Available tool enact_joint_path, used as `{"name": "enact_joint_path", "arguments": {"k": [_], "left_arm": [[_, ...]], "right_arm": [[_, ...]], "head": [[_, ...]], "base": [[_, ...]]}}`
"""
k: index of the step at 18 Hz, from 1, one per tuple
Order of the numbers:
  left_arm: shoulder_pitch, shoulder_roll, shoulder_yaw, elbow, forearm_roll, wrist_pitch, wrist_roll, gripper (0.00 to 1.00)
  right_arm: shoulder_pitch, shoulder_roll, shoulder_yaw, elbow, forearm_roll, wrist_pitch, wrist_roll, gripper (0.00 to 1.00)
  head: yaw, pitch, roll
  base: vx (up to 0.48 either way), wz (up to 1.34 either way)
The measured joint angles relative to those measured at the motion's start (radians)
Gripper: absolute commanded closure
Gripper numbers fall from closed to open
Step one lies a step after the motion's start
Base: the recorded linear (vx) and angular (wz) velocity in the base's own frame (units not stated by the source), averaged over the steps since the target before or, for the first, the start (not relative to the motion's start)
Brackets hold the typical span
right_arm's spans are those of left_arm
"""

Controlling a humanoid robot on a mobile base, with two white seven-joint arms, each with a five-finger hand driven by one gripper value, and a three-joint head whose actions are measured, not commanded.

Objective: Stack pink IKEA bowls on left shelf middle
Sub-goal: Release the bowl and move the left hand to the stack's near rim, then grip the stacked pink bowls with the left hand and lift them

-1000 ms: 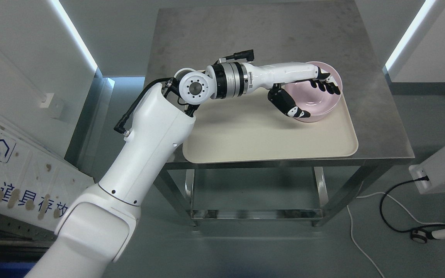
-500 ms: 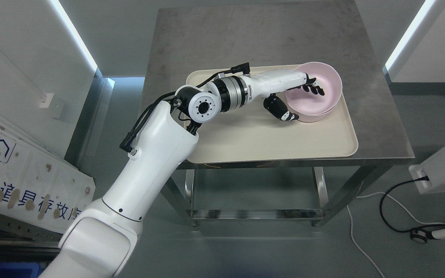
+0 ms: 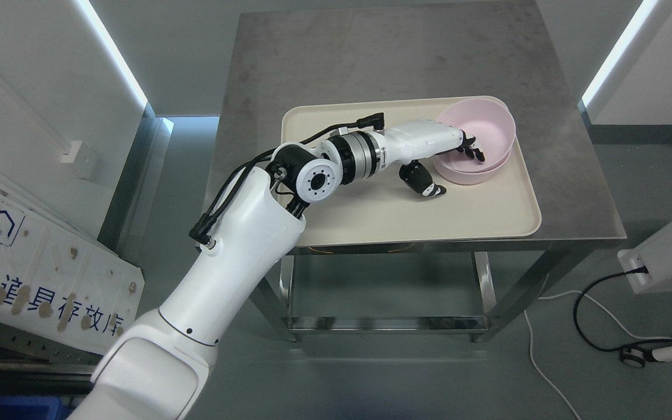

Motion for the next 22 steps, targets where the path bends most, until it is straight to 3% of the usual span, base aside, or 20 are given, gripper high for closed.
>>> {"name": "enact_joint_path", "arguments": {"k": [7,12,22], "left_arm": [[0.006,0.000,0.007,0.024,-0.038,-0.064,0.054,0.69],[0.007,0.000,0.031,0.041,-0.043,-0.115,0.064,0.92],[0.007,0.000,0.184,0.043,-0.013,-0.266,0.037,0.97]], "right_arm": [[0.000,0.000,0.000,0.000,0.000,0.000,0.000,0.00],[0.000,0.000,0.000,0.000,0.000,0.000,0.000,0.00],[0.000,0.000,0.000,0.000,0.000,0.000,0.000,0.00]], "head": [[0.0000,0.000,0.000],[0.0000,0.000,0.000],[0.0000,0.000,0.000]], "base": [[0.000,0.00],[0.000,0.00],[0.000,0.00]]}}
